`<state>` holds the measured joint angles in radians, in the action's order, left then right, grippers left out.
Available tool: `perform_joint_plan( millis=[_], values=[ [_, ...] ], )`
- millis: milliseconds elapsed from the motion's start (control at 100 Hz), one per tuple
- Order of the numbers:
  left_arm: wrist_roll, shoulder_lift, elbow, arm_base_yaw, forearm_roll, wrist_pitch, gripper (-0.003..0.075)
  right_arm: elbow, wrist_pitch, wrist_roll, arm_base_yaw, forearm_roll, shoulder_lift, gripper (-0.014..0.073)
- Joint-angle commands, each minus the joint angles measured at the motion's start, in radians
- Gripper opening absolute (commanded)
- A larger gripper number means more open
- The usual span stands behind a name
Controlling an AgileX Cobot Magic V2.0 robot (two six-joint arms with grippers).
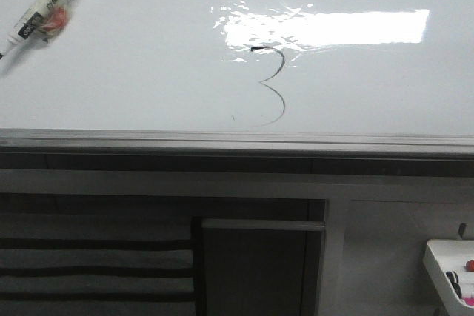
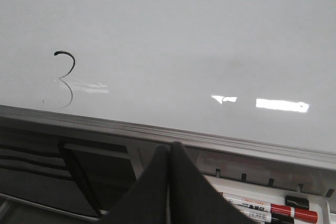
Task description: Write number 3 on whiteboard
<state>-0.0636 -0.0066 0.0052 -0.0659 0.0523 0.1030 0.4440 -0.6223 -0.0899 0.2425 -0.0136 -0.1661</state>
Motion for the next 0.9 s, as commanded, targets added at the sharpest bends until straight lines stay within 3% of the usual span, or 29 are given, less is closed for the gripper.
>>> perform_joint_plan(
  millis=[0,110,210,420,610,640,890],
  values=[
    [-0.012,-0.032,0.002,0.002,0.001,-0.084,-0.0019,0.025,0.072,-0.001,-0.006,-0.012,-0.012,-0.0079],
    [-0.012,-0.032,0.002,0.002,0.001,-0.084,-0.0019,0.014,0.089,-0.001,-0.014,-0.045,0.014,-0.0079],
    [-0.012,-0.032,0.002,0.002,0.001,-0.084,-0.0019,-0.044,0.142,-0.001,-0.094,-0.042,0.065,-0.0079],
    [-0.012,-0.032,0.002,0.002,0.001,-0.084,-0.0019,-0.298,0.428,-0.001,-0.219,0.037,0.193,-0.0079],
    [-0.012,-0.032,0.002,0.002,0.001,-0.084,-0.0019,-0.490,0.676,-0.001,-0.229,0.049,0.195,-0.0079],
    [-0.012,-0.032,0.002,0.002,0.001,-0.084,-0.0019,-0.482,0.622,-0.001,-0.229,0.049,0.195,-0.0079],
    [-0.012,-0.032,0.002,0.002,0.001,-0.084,-0.0019,-0.485,0.651,-0.001,-0.229,0.047,0.195,-0.0079]
  ],
)
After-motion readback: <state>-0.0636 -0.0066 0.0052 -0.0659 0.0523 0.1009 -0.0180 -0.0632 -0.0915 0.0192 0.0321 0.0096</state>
